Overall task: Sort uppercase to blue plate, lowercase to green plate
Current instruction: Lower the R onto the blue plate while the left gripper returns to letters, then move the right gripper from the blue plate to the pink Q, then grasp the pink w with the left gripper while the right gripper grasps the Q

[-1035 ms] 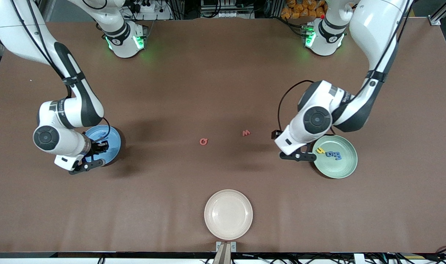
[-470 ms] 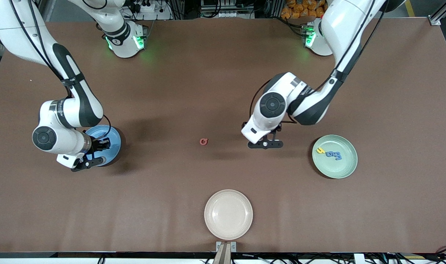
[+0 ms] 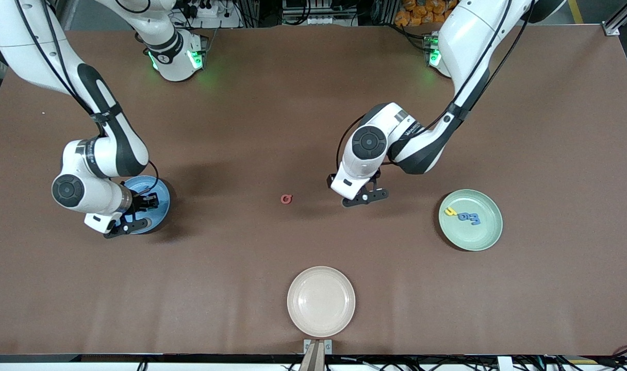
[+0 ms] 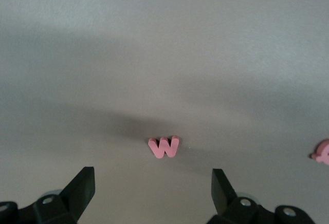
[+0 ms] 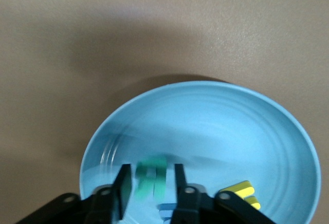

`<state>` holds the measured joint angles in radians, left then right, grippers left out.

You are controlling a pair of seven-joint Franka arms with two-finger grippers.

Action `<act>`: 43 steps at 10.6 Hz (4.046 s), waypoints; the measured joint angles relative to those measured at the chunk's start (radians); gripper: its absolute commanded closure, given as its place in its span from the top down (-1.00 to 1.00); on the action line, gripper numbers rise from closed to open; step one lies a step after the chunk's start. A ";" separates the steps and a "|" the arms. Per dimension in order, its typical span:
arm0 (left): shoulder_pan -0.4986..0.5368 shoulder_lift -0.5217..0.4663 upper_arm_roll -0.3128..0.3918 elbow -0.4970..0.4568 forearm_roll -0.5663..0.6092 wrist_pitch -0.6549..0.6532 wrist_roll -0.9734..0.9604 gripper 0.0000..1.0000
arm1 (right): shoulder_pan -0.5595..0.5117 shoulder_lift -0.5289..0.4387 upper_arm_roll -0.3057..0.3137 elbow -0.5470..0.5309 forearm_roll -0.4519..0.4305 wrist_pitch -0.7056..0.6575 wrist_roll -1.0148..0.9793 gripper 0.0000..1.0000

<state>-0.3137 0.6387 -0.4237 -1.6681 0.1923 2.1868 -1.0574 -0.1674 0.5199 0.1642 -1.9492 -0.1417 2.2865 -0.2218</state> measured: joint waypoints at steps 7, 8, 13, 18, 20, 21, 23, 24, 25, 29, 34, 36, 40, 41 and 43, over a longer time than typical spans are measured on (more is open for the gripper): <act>-0.026 0.031 0.002 -0.059 0.132 0.113 -0.283 1.00 | 0.001 -0.005 0.000 0.010 0.003 -0.021 0.045 0.04; -0.026 0.038 0.003 -0.065 0.133 0.126 -0.284 1.00 | 0.003 -0.015 0.007 0.025 0.004 -0.061 0.091 0.04; -0.029 0.073 0.003 -0.090 0.200 0.180 -0.287 1.00 | 0.121 -0.119 0.081 0.071 0.028 -0.220 0.460 0.04; -0.037 0.099 0.004 -0.092 0.232 0.212 -0.287 0.95 | 0.329 -0.151 0.095 0.068 0.109 -0.178 0.931 -0.04; -0.037 0.101 0.006 -0.092 0.239 0.214 -0.287 0.95 | 0.413 -0.142 0.095 0.060 0.129 -0.096 1.095 -0.04; -0.037 0.102 0.006 -0.093 0.247 0.217 -0.287 0.94 | 0.438 -0.133 0.095 0.051 0.162 -0.047 1.140 -0.04; -0.037 0.103 0.009 -0.095 0.278 0.220 -0.287 0.86 | 0.462 -0.101 0.095 0.043 0.201 0.034 1.178 0.05; -0.037 0.105 0.009 -0.099 0.286 0.222 -0.287 0.85 | 0.469 -0.078 0.094 0.043 0.203 0.069 1.193 0.20; -0.037 0.106 0.010 -0.101 0.288 0.226 -0.287 0.85 | 0.481 -0.056 0.094 0.043 0.203 0.100 1.208 0.27; -0.037 0.107 0.009 -0.101 0.289 0.241 -0.287 0.42 | 0.534 0.028 0.092 0.043 0.203 0.251 1.278 0.30; -0.037 0.096 0.008 -0.099 0.289 0.244 -0.287 -0.81 | 0.621 0.100 0.036 0.103 0.132 0.294 1.409 0.29; -0.036 0.096 0.008 -0.099 0.289 0.244 -0.287 -1.00 | 0.621 0.118 0.033 0.109 0.042 0.292 1.473 0.29; -0.033 0.096 0.009 -0.096 0.289 0.245 -0.287 -1.00 | 0.641 0.160 0.032 0.153 -0.063 0.292 1.599 0.25; -0.028 0.095 0.010 -0.091 0.290 0.247 -0.287 -1.00 | 0.643 0.167 0.032 0.163 -0.064 0.292 1.604 0.23; -0.013 0.078 0.011 -0.079 0.292 0.248 -0.285 -1.00 | 0.643 0.170 0.032 0.165 -0.067 0.291 1.607 0.17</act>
<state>-0.3271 0.7168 -0.4132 -1.7473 0.4842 2.4348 -1.3426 0.4758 0.6904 0.1959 -1.7839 -0.2090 2.5773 1.3850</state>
